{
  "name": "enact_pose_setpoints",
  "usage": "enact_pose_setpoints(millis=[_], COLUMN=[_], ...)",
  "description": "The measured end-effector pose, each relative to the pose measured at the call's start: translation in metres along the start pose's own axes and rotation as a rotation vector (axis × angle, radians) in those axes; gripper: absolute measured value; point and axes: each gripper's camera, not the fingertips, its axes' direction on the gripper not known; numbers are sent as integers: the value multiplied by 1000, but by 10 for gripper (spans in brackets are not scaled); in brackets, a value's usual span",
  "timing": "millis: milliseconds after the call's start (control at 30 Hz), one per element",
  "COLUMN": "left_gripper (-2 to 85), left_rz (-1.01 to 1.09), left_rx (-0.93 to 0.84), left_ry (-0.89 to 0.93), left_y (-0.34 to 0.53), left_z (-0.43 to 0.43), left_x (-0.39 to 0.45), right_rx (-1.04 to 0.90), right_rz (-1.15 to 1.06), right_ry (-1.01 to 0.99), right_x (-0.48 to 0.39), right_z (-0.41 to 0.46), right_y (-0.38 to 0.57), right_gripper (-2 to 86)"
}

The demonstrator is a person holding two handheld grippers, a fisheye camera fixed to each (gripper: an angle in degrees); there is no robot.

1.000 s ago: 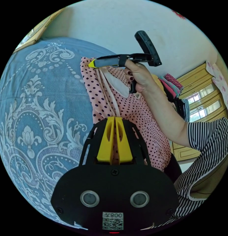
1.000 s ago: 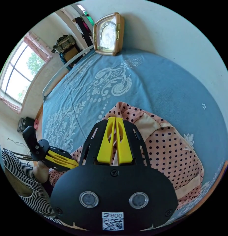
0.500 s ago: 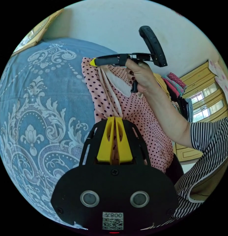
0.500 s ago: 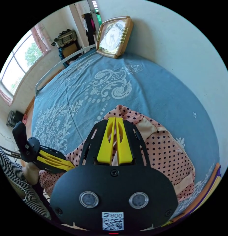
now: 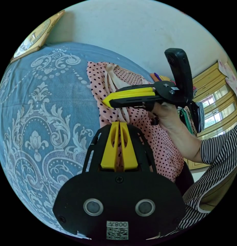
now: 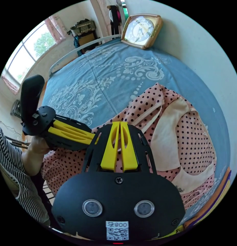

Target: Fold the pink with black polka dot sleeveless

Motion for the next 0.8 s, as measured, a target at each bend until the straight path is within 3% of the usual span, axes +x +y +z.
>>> enact_pose_setpoints(millis=[333, 600, 667, 800], left_gripper=[2, 3, 3, 3], left_rz=[23, 14, 26, 64], left_rx=[30, 94, 71, -90], left_ry=[-35, 45, 62, -72], left_y=[39, 81, 94, 136], left_z=[-67, -156, -173, -200], left_x=[1, 27, 42, 91], right_rx=[31, 6, -25, -123], right_rz=[160, 424, 468, 534], right_ry=[-29, -167, -170, -51], right_x=[16, 0, -14, -52], right_z=[-100, -214, -234, -281], right_y=[90, 281, 321, 409], right_gripper=[2, 2, 2, 1])
